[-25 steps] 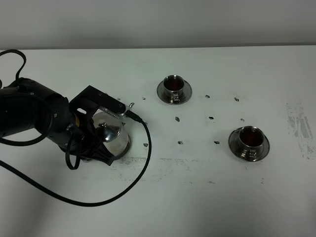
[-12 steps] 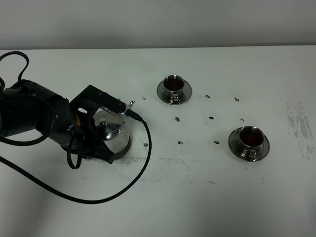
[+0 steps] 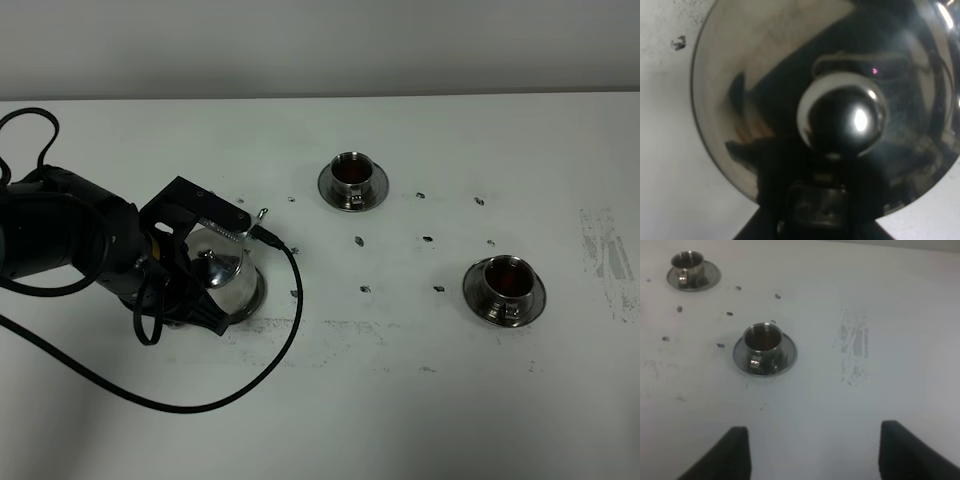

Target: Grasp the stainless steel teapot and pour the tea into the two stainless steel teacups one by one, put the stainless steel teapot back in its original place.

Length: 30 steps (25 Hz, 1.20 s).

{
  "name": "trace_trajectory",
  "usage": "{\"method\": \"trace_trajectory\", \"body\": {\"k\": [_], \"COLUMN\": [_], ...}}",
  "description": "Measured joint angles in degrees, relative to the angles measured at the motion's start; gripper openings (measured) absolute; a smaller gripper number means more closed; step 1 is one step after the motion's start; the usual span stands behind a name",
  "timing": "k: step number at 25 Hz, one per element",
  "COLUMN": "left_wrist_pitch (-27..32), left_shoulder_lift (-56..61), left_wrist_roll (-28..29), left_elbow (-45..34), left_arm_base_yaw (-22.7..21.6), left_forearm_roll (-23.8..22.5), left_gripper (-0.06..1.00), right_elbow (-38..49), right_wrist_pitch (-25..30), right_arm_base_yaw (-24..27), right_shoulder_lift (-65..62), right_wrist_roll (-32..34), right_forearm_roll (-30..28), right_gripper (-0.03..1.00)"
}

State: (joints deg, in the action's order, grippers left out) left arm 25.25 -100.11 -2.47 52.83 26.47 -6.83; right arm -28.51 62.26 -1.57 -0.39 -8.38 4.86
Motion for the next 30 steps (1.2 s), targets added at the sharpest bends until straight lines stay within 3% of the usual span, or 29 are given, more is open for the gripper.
{"method": "trace_trajectory", "body": {"k": [18,26,30], "left_wrist_pitch": [-0.2,-1.1,-1.1], "left_shoulder_lift": [-0.4,-0.4,-0.4], "left_wrist_roll": [0.0,0.0,0.9], "left_elbow": [0.0,0.0,0.0], "left_arm_base_yaw": [0.0,0.0,0.0], "left_forearm_roll": [0.0,0.1,0.4], "left_gripper": [0.19,0.41,0.45], "right_elbow": [0.0,0.0,0.0], "right_wrist_pitch": [0.0,0.0,0.0], "right_arm_base_yaw": [0.0,0.0,0.0], "right_shoulder_lift": [0.0,0.0,0.0], "right_wrist_roll": [0.0,0.0,0.0], "right_forearm_roll": [0.0,0.0,0.0], "right_gripper": [0.56,0.56,0.56]}}
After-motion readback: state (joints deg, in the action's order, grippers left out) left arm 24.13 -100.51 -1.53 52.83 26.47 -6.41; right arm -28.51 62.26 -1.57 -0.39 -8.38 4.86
